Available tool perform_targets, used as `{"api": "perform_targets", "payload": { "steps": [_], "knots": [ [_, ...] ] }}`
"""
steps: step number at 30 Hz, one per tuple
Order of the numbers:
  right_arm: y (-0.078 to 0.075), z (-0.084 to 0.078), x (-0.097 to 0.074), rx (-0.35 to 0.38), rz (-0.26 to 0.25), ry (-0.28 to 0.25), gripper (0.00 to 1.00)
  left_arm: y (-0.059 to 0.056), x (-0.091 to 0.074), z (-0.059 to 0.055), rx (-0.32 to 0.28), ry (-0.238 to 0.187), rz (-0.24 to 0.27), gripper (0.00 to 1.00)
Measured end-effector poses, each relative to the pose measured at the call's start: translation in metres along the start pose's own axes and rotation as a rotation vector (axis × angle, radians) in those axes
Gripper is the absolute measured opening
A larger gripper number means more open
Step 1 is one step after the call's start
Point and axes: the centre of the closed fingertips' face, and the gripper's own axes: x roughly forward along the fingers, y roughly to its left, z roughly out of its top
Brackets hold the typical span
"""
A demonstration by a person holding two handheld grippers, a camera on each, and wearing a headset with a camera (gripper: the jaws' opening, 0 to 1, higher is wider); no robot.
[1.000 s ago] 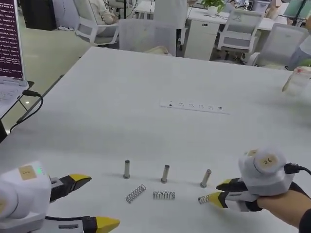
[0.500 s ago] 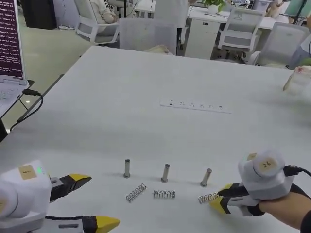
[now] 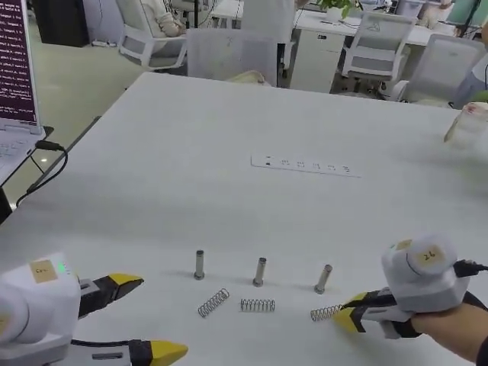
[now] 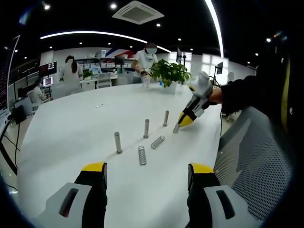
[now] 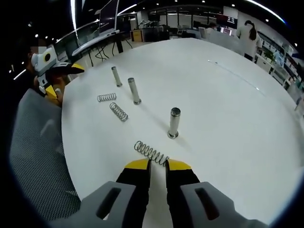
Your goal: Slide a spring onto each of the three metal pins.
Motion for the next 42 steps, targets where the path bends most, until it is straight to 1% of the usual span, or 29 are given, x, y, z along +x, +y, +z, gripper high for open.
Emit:
{"api": "perform_targets", "payload": {
  "steps": [5,7,20,22,24,31,35,38,42],
  "knots": [
    [0.0,-0.003,-0.001,0.069,0.027,-0.021,0.08,0.0,0.0,0.0,0.003,0.004,0.0,0.65],
    [0.001,-0.004,-0.002,0.073,0.03,-0.025,0.06,0.0,0.0,0.0,0.003,0.005,0.0,0.65],
    [0.006,0.004,-0.006,0.129,0.06,-0.072,0.05,-0.001,0.0,-0.001,0.005,0.01,-0.002,0.65],
    [0.007,0.004,-0.006,0.131,0.063,-0.073,0.04,-0.001,0.0,-0.001,0.005,0.01,-0.003,0.64],
    [0.01,0.005,-0.007,0.126,0.069,-0.076,0.02,-0.001,0.0,-0.002,0.005,0.01,-0.004,0.64],
    [0.016,0.009,-0.008,0.113,0.088,-0.083,0.01,-0.001,0.0,-0.001,0.008,0.008,-0.005,0.64],
    [0.022,0.011,-0.008,0.1,0.103,-0.082,0.0,-0.003,0.001,-0.001,0.01,0.009,-0.01,0.63],
    [0.023,0.011,-0.009,0.085,0.099,-0.08,0.0,-0.005,0.0,0.0,0.014,0.008,-0.013,0.62],
    [0.027,0.013,-0.013,0.076,0.106,-0.078,0.0,-0.008,0.0,0.001,0.019,0.005,-0.021,0.6]
  ]
}}
